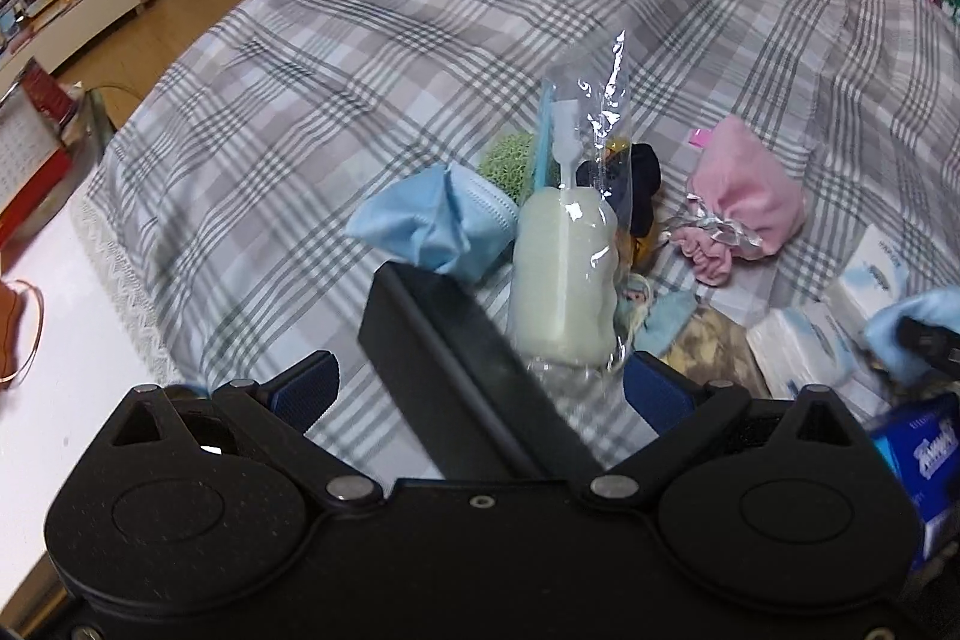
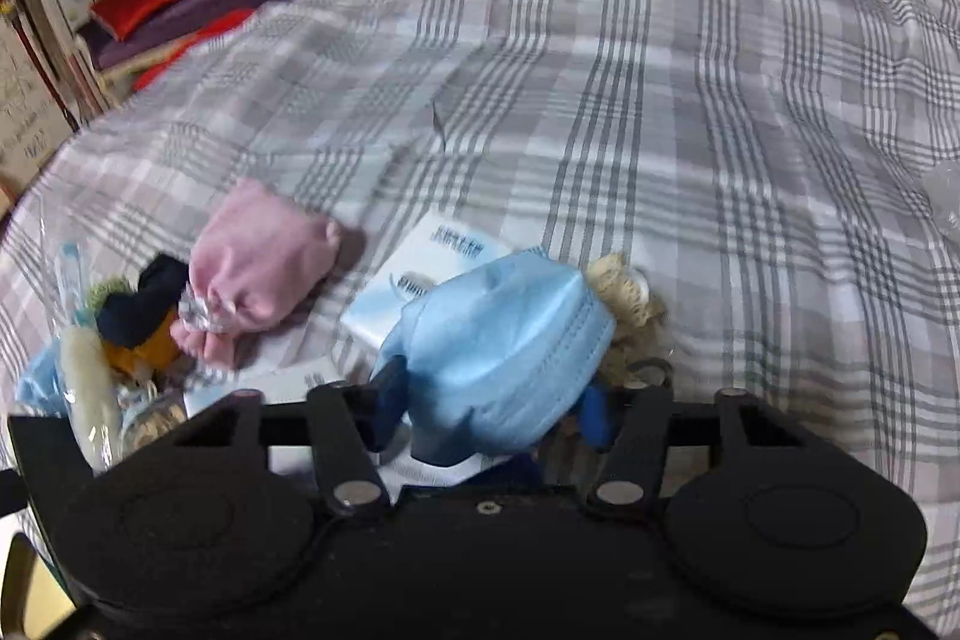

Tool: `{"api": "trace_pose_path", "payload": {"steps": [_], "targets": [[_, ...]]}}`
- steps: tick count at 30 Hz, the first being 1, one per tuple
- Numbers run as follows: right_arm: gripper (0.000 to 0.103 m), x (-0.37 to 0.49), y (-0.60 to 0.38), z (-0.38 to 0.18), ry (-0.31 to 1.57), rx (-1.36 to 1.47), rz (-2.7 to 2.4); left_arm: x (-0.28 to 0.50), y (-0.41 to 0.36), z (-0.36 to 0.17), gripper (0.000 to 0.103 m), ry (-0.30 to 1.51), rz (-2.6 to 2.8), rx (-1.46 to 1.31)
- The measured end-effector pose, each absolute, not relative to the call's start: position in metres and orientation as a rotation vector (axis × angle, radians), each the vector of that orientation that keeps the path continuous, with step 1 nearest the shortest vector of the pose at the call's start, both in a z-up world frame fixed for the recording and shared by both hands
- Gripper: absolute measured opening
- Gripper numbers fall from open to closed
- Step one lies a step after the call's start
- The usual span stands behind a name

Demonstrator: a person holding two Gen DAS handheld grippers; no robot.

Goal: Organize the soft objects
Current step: 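Grasp the blue face mask with the right tool while the left tool grasps the clear bag with white bottle, then carry the mask and bag to the gold tray and open both tools to release them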

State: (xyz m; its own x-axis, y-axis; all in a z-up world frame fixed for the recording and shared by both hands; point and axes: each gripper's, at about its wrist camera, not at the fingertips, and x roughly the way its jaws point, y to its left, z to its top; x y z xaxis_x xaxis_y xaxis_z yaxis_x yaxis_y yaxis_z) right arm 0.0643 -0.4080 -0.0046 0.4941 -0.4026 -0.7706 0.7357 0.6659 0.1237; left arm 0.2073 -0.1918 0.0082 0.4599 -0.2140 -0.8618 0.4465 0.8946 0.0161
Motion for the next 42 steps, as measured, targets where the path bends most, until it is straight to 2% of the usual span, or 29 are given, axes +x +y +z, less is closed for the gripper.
{"api": "trace_pose_path", "payload": {"steps": [11,22,24,26,27,28,33,42], "targets": [[0.050,0.051,-0.415,0.000,0.620,0.544,-0.681,0.242,-0.236,-0.017,0.097,1.067,-0.407,0.339],[0.050,0.051,-0.413,-0.001,0.601,0.556,-0.658,0.250,-0.250,-0.013,0.094,1.063,-0.470,0.313],[0.050,0.051,-0.412,-0.002,0.601,0.554,-0.655,0.249,-0.253,-0.017,0.084,1.062,-0.481,0.322],[0.050,0.051,-0.412,-0.002,0.599,0.550,-0.649,0.250,-0.256,-0.019,0.062,1.077,-0.495,0.316],[0.050,0.051,-0.411,-0.002,0.597,0.548,-0.649,0.251,-0.256,-0.020,0.057,1.088,-0.502,0.305],[0.050,0.051,-0.411,-0.002,0.594,0.544,-0.651,0.252,-0.257,-0.021,0.047,1.090,-0.504,0.298],[0.050,0.049,-0.412,-0.001,0.563,0.545,-0.654,0.248,-0.255,-0.008,0.045,1.049,-0.512,0.268],[0.050,0.044,-0.405,0.006,0.479,0.529,-0.607,0.227,-0.215,0.056,0.045,0.973,-0.524,0.177]]}}
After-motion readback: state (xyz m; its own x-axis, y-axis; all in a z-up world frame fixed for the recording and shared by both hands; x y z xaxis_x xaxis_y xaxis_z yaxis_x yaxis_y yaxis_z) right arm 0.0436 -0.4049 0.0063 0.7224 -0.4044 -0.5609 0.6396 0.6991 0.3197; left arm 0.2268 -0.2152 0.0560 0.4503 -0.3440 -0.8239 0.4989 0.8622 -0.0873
